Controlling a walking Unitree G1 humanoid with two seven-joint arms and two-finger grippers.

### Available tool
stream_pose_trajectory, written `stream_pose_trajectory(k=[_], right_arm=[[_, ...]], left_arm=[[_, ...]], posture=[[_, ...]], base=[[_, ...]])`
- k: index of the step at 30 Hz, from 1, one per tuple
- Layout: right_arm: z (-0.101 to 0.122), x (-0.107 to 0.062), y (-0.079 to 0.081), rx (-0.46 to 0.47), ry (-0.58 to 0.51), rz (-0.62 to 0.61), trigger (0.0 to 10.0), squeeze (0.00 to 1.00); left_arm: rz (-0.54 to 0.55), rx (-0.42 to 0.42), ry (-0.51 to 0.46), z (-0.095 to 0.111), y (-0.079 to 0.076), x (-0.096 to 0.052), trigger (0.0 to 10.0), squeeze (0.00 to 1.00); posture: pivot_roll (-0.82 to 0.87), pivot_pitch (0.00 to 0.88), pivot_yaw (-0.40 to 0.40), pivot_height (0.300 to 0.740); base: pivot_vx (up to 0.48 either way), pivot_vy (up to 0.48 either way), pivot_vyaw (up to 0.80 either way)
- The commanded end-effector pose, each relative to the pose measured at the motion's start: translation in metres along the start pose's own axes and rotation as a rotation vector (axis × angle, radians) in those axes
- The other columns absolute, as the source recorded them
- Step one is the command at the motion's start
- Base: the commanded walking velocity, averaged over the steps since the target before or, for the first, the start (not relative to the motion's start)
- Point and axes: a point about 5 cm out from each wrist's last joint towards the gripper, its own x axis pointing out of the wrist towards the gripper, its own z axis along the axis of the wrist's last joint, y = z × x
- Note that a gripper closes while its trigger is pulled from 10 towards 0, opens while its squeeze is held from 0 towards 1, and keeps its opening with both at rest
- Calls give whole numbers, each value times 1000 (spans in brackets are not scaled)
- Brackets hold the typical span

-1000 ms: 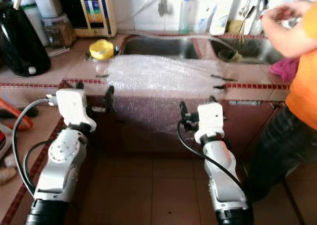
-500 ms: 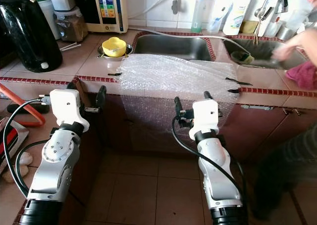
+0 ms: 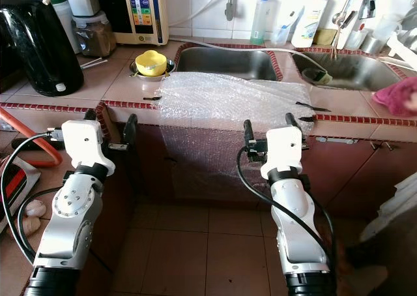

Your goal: Kitchen organization

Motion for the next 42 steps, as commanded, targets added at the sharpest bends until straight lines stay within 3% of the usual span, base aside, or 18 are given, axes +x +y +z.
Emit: stream_pose_trajectory(k=[1, 32, 42], right_arm=[[4, 2, 1, -3, -16, 9, 10000, 0], [-1, 2, 7, -6, -3, 27, 10000, 0], [-2, 2, 7, -8, -2, 34, 10000, 0]], left_arm=[[-13, -8, -34, 6, -1, 0, 10000, 0], [-48, -15, -25, 5, -4, 1, 10000, 0], [4, 5, -2, 1, -1, 2, 10000, 0]], posture=[[58, 0, -14, 740], [59, 0, -3, 740], [49, 0, -4, 740]], base=[[322, 0, 0], [400, 0, 0], [30, 0, 0]])
